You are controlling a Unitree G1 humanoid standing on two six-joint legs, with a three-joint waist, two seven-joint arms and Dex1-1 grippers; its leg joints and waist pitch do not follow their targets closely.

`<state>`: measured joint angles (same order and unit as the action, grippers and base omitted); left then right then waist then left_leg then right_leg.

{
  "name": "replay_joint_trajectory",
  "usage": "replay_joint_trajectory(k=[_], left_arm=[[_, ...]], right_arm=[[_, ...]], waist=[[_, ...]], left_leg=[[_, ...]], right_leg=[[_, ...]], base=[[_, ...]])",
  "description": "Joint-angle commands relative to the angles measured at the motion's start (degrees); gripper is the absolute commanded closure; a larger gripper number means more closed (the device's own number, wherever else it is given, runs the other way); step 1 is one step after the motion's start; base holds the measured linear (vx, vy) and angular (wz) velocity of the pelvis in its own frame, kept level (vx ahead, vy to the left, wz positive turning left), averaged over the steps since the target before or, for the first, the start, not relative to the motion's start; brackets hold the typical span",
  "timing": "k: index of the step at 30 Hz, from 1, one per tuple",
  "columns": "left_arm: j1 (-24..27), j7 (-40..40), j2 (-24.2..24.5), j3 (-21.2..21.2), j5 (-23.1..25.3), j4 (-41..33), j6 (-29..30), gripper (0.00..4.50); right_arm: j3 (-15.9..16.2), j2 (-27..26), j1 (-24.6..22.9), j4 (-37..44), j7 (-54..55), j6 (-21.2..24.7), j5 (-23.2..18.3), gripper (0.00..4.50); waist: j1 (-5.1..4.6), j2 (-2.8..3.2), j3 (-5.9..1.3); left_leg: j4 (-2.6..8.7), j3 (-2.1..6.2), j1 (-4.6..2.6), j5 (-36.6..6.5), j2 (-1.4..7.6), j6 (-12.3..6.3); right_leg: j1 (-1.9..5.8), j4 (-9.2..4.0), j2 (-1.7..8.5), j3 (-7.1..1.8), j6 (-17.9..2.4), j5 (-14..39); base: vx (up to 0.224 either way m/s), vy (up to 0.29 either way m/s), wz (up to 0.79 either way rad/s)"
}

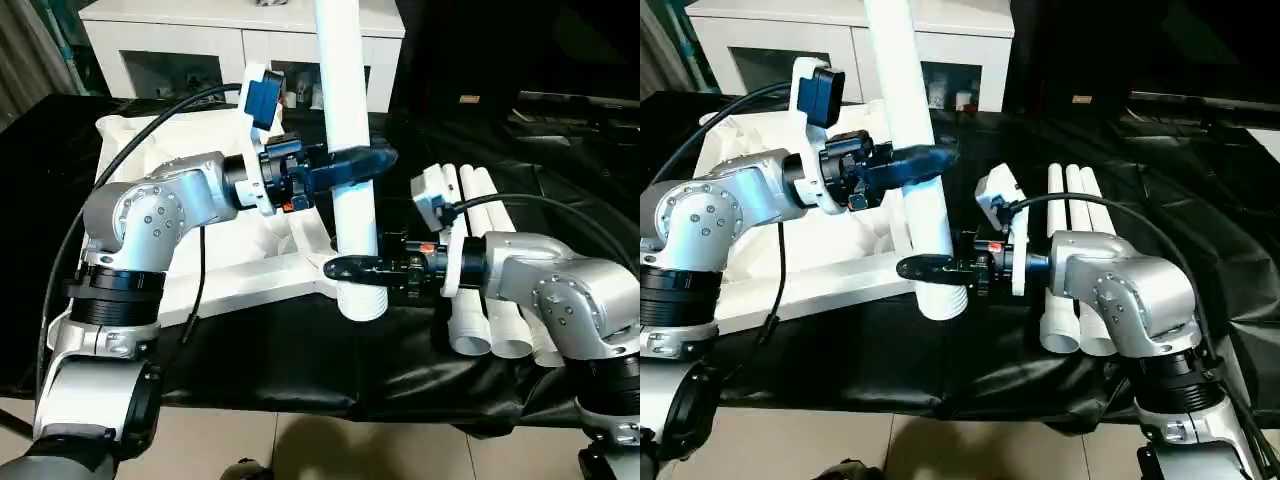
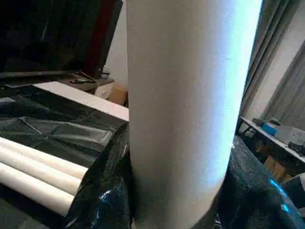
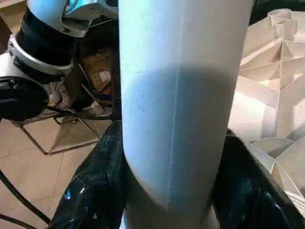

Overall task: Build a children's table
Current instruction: Pick table leg

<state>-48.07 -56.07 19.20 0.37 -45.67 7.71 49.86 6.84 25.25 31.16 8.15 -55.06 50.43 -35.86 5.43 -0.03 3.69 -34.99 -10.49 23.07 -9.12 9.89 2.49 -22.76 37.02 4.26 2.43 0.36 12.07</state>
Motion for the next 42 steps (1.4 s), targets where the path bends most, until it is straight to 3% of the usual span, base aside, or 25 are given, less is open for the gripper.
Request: replay_joint_trajectory(k=[1,6,24,25,28,34,42], left_arm=[[-1.32,1.60,0.12,-1.26,2.94,-0.09,-1.73,2.65],[-1.08,2.01,-0.28,-1.32,3.46,-0.56,-1.71,2.65],[-0.55,1.26,-0.18,-2.49,5.30,-0.81,-2.83,2.65],[-0.56,1.25,-0.20,-2.49,5.30,-0.79,-2.81,2.65],[-0.54,1.16,-0.17,-2.65,5.28,-0.76,-2.82,2.65],[-0.53,0.95,-0.15,-2.60,5.43,-0.72,-2.76,2.65],[0.06,3.39,-0.76,-1.64,6.77,-0.68,-4.26,2.66]], right_arm=[[-0.55,-0.43,1.17,0.62,0.47,0.04,-0.64,1.89],[-0.44,-1.27,1.89,0.27,3.24,-0.75,1.11,1.50],[-1.00,-1.75,2.30,-0.42,4.63,1.53,0.02,1.50],[-0.94,-1.86,2.30,-0.58,4.80,1.38,0.21,1.77],[-0.94,-2.09,2.30,-1.05,5.27,1.64,0.37,1.84],[-1.11,-2.19,2.33,-1.17,5.64,2.15,-0.08,2.53],[-1.18,-2.34,2.24,-1.32,6.25,1.89,-0.06,2.62]], waist=[[0.25,0.10,-4.67],[0.24,-0.07,-4.65],[0.29,-0.07,-4.73],[0.31,-0.03,-4.73],[0.30,0.00,-4.71],[0.30,0.04,-4.72],[0.28,0.10,-4.76]], left_leg=[[3.61,1.03,-1.63,-8.13,2.62,0.09],[3.60,1.00,-1.56,-7.89,2.54,0.21],[3.51,0.96,-1.54,-7.16,2.51,-0.06],[3.54,0.99,-1.58,-7.25,2.56,-0.06],[3.56,0.97,-1.63,-7.68,2.56,0.18],[3.56,0.98,-1.61,-7.56,2.55,0.24],[3.54,1.02,-1.64,-7.52,2.61,0.30]], right_leg=[[3.06,-4.05,3.52,-2.28,-14.36,2.01],[3.07,-4.02,3.56,-2.26,-14.22,2.27],[3.08,-3.91,3.52,-2.26,-14.23,1.16],[3.08,-3.91,3.57,-2.24,-14.23,1.41],[3.02,-3.98,3.58,-2.25,-14.22,2.22],[3.06,-3.92,3.53,-2.23,-14.26,1.61],[3.06,-3.86,3.52,-2.22,-14.40,0.85]], base=[[0.000,0.000,0.00],[0.000,0.000,0.00],[0.000,0.000,0.00],[0.000,0.000,0.00],[0.000,0.000,0.00],[0.000,0.000,0.00],[0.000,0.000,0.00]])
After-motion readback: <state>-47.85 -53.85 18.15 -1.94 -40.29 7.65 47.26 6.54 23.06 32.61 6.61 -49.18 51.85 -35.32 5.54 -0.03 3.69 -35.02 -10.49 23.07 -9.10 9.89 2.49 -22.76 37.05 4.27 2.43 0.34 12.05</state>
